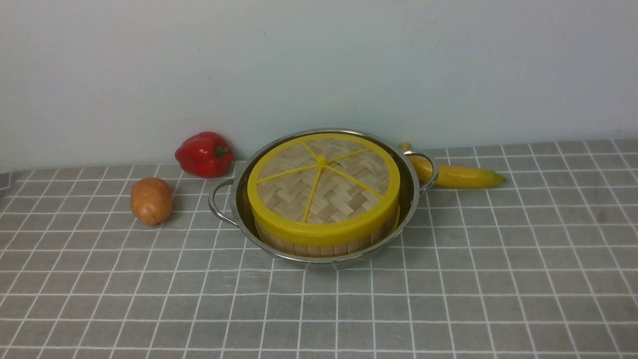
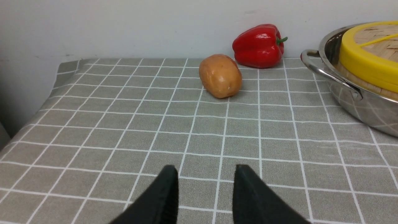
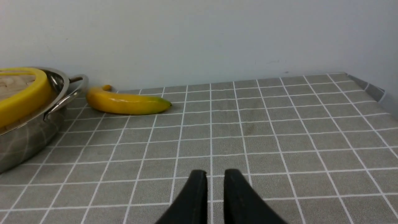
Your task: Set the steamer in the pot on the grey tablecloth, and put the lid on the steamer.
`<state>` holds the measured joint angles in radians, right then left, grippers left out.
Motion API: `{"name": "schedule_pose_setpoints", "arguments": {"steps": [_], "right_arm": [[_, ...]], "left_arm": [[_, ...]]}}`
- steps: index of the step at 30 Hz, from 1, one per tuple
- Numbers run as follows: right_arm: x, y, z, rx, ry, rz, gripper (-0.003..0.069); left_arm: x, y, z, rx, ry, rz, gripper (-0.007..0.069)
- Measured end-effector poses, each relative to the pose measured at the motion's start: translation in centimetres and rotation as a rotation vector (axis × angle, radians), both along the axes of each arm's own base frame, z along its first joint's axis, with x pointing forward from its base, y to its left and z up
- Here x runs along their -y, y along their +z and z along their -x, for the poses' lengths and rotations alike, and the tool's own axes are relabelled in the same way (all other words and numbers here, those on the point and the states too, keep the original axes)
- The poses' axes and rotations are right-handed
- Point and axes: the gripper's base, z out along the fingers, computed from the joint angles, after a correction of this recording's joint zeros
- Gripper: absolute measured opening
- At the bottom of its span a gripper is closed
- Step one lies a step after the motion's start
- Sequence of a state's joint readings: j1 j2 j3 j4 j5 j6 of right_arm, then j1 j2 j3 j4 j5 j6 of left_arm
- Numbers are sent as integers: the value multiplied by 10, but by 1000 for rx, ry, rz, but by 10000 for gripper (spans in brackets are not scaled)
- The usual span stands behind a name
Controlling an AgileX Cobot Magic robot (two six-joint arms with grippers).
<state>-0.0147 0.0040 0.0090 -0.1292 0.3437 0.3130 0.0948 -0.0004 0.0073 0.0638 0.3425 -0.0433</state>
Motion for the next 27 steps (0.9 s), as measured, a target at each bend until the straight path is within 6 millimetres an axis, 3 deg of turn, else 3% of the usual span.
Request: {"name": "schedule_pose_setpoints", "arguments": {"steps": [27], "right_arm": [[0, 0, 0, 0, 1, 0, 176]], "left_arm": [[0, 0, 0, 0, 0, -1, 243]]}}
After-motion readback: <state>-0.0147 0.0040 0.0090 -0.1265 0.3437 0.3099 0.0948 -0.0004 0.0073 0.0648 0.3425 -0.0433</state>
